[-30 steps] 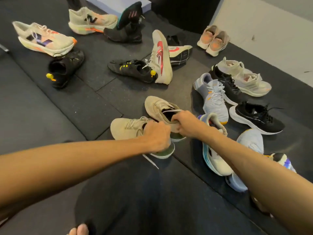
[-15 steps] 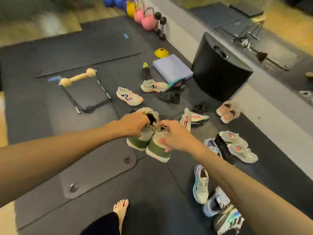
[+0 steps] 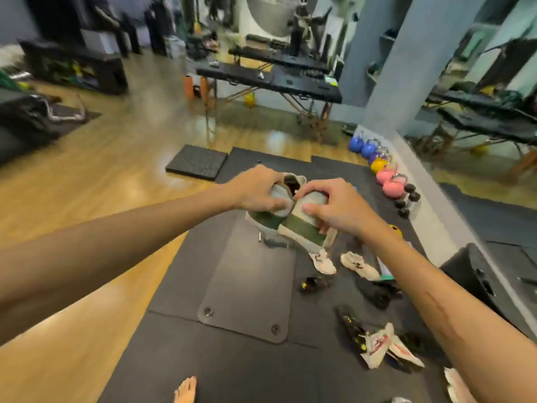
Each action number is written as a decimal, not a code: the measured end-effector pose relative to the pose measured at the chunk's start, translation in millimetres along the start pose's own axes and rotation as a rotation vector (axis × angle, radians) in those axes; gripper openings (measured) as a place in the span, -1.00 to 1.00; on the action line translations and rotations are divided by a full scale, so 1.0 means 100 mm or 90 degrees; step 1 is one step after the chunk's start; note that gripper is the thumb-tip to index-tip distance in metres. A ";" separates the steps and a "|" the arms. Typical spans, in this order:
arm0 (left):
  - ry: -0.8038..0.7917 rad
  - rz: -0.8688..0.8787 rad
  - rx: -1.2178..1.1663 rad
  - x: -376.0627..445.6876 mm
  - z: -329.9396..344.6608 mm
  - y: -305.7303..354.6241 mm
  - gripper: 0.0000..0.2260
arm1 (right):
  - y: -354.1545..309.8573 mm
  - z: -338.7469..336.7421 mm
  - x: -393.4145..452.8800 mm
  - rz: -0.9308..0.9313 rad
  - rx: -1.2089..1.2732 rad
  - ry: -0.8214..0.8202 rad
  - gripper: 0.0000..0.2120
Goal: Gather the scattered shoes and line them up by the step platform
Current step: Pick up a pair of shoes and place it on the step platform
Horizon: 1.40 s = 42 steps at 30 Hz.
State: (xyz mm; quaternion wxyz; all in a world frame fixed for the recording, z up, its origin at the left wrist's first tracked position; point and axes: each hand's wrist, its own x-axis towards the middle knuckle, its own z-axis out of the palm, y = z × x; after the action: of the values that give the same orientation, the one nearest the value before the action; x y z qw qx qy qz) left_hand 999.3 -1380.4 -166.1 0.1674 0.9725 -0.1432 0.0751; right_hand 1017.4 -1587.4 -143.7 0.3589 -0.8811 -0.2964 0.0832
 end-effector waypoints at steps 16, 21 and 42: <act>0.291 -0.344 0.060 -4.18 -2.56 -1.93 -0.85 | -4.22 2.57 0.90 -0.416 -0.094 -0.276 -0.79; 0.350 -0.482 0.097 -5.61 -2.99 -2.62 -0.80 | -5.43 3.82 1.03 -0.525 -0.080 -0.342 -0.77; 0.576 -1.045 0.243 -9.61 -3.89 -4.46 -0.86 | -9.51 8.22 1.27 -0.993 0.004 -0.714 -0.81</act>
State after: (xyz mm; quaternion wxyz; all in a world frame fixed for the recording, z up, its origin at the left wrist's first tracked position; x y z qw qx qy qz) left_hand 185.6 -599.4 -125.3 0.0460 0.6597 0.6761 0.3250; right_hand 384.9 -495.5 -86.4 0.1217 -0.2670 -0.9276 0.2312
